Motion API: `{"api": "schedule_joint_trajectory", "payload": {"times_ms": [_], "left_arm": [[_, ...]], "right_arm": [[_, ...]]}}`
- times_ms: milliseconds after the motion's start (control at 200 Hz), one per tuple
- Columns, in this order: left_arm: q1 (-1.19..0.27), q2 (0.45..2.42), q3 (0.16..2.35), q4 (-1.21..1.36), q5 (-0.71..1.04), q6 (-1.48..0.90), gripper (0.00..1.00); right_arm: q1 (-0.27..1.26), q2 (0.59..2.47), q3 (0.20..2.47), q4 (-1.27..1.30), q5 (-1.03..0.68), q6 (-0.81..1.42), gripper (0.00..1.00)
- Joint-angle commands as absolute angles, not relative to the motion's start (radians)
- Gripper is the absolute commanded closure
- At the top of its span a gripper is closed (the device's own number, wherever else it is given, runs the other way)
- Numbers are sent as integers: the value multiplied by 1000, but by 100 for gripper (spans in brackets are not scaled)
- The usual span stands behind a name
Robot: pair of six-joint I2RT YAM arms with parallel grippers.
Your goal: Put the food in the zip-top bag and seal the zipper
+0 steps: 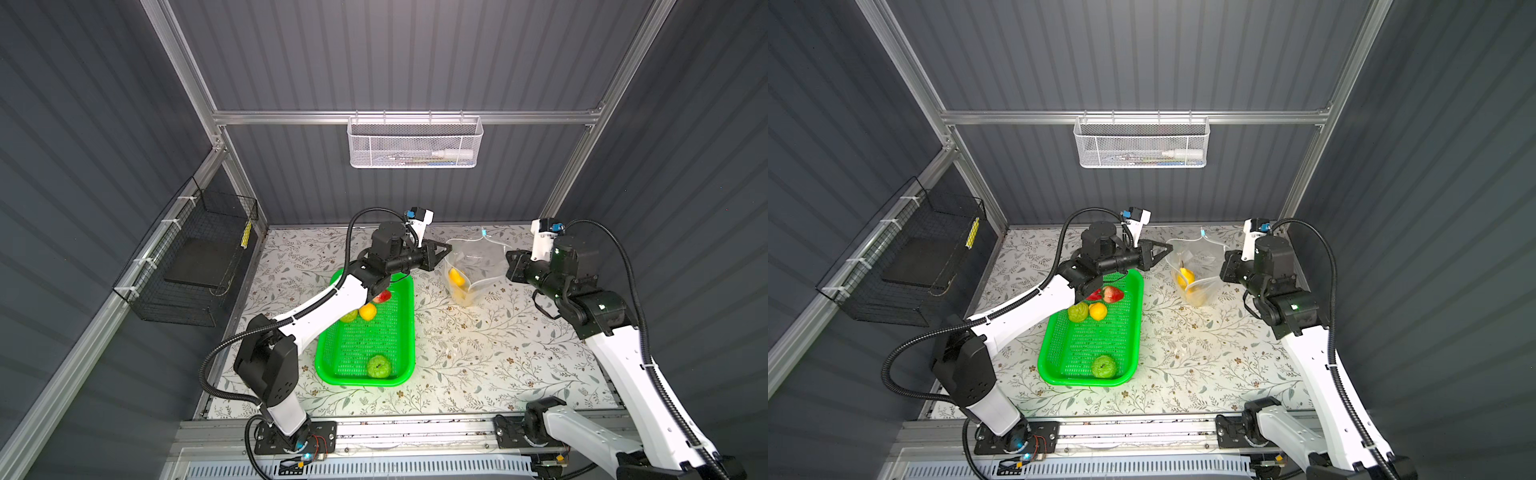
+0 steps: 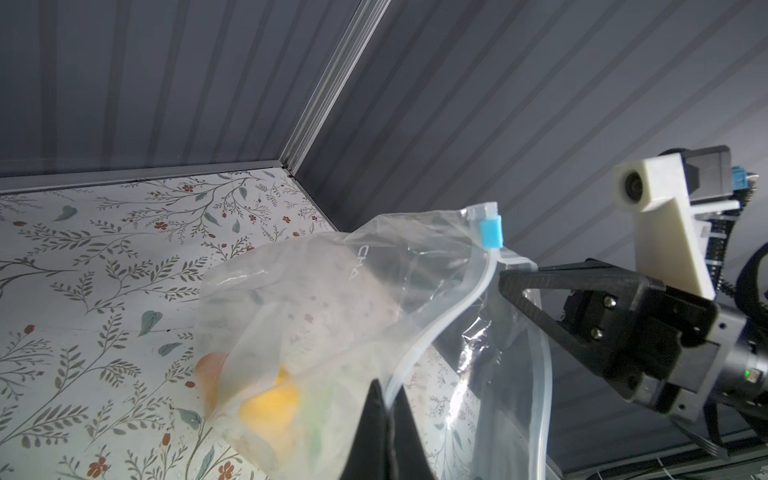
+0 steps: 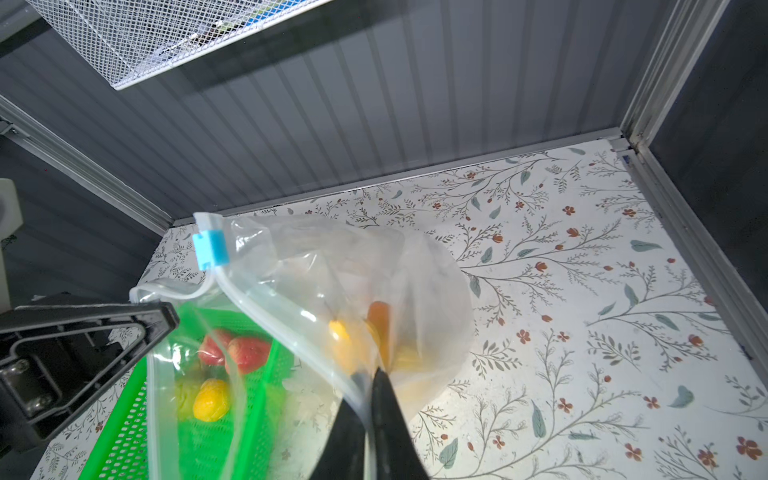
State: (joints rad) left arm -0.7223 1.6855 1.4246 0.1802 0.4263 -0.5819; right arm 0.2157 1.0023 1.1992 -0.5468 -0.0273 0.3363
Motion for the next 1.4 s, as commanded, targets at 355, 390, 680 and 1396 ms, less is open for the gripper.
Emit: {"api": "schedule_joint_trajectory", "payload": {"times_ms": [355, 390, 680, 1396], "left_arm": [[-776, 1796, 1398, 292, 526, -727, 100], [-776, 1799, 1391, 290, 526, -735, 100], [-776, 1751, 1321, 154, 410, -653, 100], [-741, 1428, 1242, -628, -118, -408, 0]], "right_arm": [[208, 972, 1278, -582, -44, 285, 92], [207, 987, 1270, -583, -56, 289, 92], [210, 1112, 1121, -472, -216, 397, 92], [227, 1190, 1037, -300, -316, 484, 92]]}}
